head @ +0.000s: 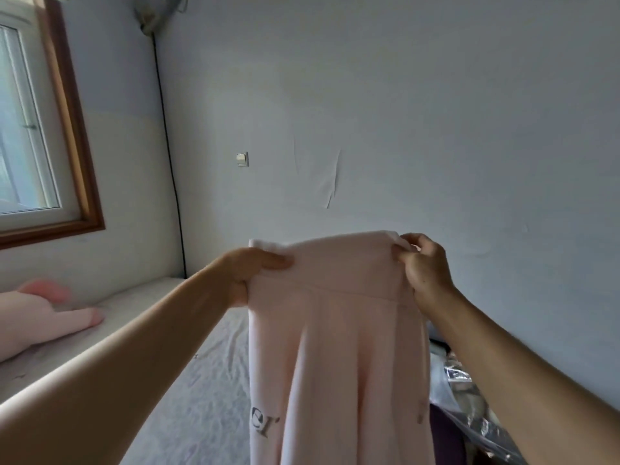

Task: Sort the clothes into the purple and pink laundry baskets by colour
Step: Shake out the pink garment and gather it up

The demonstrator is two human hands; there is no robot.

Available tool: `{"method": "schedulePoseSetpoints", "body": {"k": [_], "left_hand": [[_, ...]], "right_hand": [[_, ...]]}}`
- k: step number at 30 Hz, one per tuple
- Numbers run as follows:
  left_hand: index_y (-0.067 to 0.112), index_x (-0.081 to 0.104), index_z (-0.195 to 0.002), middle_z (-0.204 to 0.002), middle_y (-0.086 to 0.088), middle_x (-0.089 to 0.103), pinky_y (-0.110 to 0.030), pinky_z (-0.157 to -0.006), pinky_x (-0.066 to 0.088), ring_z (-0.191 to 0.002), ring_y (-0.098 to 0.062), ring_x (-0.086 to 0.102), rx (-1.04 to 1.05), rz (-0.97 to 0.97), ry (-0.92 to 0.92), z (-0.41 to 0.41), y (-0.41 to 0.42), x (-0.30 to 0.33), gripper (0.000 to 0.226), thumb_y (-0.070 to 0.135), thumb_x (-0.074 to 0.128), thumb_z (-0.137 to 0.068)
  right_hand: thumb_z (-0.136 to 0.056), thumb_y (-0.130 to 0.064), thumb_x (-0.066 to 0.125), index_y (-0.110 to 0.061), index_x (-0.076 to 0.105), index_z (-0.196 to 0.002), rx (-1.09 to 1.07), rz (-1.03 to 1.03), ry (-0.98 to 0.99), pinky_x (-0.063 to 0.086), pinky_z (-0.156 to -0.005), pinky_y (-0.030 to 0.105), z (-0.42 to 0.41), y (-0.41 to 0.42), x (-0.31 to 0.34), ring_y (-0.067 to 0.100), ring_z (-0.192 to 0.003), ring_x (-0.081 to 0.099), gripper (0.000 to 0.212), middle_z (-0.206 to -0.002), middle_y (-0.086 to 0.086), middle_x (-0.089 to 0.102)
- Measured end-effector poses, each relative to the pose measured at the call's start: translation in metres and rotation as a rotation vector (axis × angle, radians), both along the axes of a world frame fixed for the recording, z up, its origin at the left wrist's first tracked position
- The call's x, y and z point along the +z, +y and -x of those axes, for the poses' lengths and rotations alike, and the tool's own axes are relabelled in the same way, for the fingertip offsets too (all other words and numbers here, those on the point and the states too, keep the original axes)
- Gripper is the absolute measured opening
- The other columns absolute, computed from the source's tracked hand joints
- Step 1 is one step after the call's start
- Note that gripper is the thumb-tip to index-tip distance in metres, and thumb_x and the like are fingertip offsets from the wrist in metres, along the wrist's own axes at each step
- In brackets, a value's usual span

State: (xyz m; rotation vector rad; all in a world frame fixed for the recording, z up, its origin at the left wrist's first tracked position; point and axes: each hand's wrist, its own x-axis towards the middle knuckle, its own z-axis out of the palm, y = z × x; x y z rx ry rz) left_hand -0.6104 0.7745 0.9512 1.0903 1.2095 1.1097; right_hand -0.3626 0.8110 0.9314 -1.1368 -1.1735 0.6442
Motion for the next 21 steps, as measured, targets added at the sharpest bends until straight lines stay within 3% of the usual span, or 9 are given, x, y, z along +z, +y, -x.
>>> {"method": "schedulePoseSetpoints", "body": {"k": [1, 4, 6, 9, 11, 13, 16, 19, 21], "left_hand": [[0.002, 0.072, -0.07, -0.063, -0.011, 0.07, -0.034, -0.054, 0.057, -0.054, -0.024, 0.066, 0.051, -0.095, 0.121, 0.002, 0.002, 0.001, 0.01, 0.007, 0.072, -0.08], [0.004, 0.071, -0.088, -0.08, -0.012, 0.071, -0.039, -0.072, 0.059, -0.073, -0.028, 0.068, 0.311, -0.325, 0.38, 0.007, 0.012, 0.004, 0.041, 0.026, 0.089, -0.059], [0.005, 0.07, -0.087, -0.081, -0.012, 0.07, -0.036, -0.068, 0.06, -0.069, -0.026, 0.07, 0.273, -0.337, 0.102, 0.003, 0.013, 0.001, 0.039, 0.03, 0.087, -0.062], [0.004, 0.065, -0.101, -0.09, -0.014, 0.071, -0.031, -0.063, 0.06, -0.071, -0.019, 0.072, -0.096, -0.261, -0.26, -0.01, 0.006, -0.019, 0.052, 0.037, 0.083, -0.064], [0.003, 0.06, -0.114, -0.092, -0.012, 0.071, -0.029, -0.064, 0.058, -0.077, -0.02, 0.072, -0.243, -0.285, -0.238, -0.02, 0.002, -0.037, 0.073, 0.022, 0.091, -0.051], [0.005, 0.052, -0.124, -0.088, -0.01, 0.071, -0.029, -0.061, 0.057, -0.074, -0.019, 0.071, -0.212, -0.269, -0.214, -0.029, 0.004, -0.048, 0.069, 0.003, 0.074, -0.059], [0.005, 0.05, -0.124, -0.09, -0.013, 0.07, -0.029, -0.055, 0.056, -0.071, -0.02, 0.069, -0.104, -0.257, -0.293, -0.045, 0.013, -0.048, 0.062, -0.001, 0.063, -0.063], [-0.004, 0.05, -0.123, -0.11, -0.022, 0.061, -0.028, -0.049, 0.056, -0.077, -0.024, 0.063, 0.145, -0.158, -0.271, -0.064, 0.03, -0.047, 0.05, -0.005, 0.065, -0.075], [-0.002, 0.051, -0.123, -0.115, -0.02, 0.061, -0.029, -0.054, 0.055, -0.088, -0.026, 0.064, 0.24, -0.028, -0.278, -0.073, 0.042, -0.054, 0.043, -0.001, 0.063, -0.081]], "right_hand": [[-0.086, -0.003, 0.059, -0.018, 0.057, -0.079, 0.001, -0.001, -0.043, 0.04, -0.062, 0.026, -0.002, -0.001, 0.001, 0.017, -0.074, 0.053, 0.017, -0.078, 0.001, 0.058], [-0.088, -0.006, 0.058, -0.018, 0.054, -0.08, 0.052, 0.03, -0.086, 0.041, -0.063, 0.027, -0.004, -0.007, 0.008, 0.018, -0.074, 0.054, 0.015, -0.084, 0.003, 0.059], [-0.09, -0.004, 0.056, -0.016, 0.054, -0.078, 0.13, 0.129, 0.136, 0.043, -0.059, 0.026, -0.005, -0.008, 0.014, 0.017, -0.067, 0.053, 0.017, -0.077, 0.003, 0.058], [-0.087, -0.001, 0.059, -0.008, 0.06, -0.072, 0.226, 0.249, 0.523, 0.047, -0.046, 0.02, -0.008, -0.01, 0.023, 0.015, -0.055, 0.056, 0.016, -0.063, 0.005, 0.06], [-0.084, 0.001, 0.063, -0.002, 0.063, -0.074, 0.24, 0.281, 0.618, 0.051, -0.044, 0.021, -0.01, -0.011, 0.026, 0.014, -0.051, 0.059, 0.011, -0.057, 0.005, 0.062], [-0.085, 0.002, 0.062, -0.002, 0.063, -0.078, 0.22, 0.302, 0.601, 0.053, -0.05, 0.024, -0.015, -0.012, 0.025, 0.015, -0.058, 0.059, 0.009, -0.064, 0.007, 0.063], [-0.093, -0.002, 0.054, -0.013, 0.056, -0.097, 0.179, 0.245, 0.492, 0.048, -0.059, 0.027, -0.032, -0.012, 0.021, 0.016, -0.065, 0.055, 0.012, -0.079, 0.008, 0.058], [-0.09, -0.011, 0.061, -0.028, 0.042, -0.133, 0.405, 0.253, 0.388, 0.051, -0.058, 0.025, -0.05, -0.021, 0.006, 0.016, -0.065, 0.064, 0.05, -0.091, 0.011, 0.061], [-0.059, -0.03, 0.089, -0.031, 0.039, -0.139, 0.537, 0.295, 0.173, 0.054, -0.075, 0.025, -0.057, -0.028, -0.007, 0.018, -0.092, 0.067, 0.095, -0.111, 0.015, 0.061]]}}
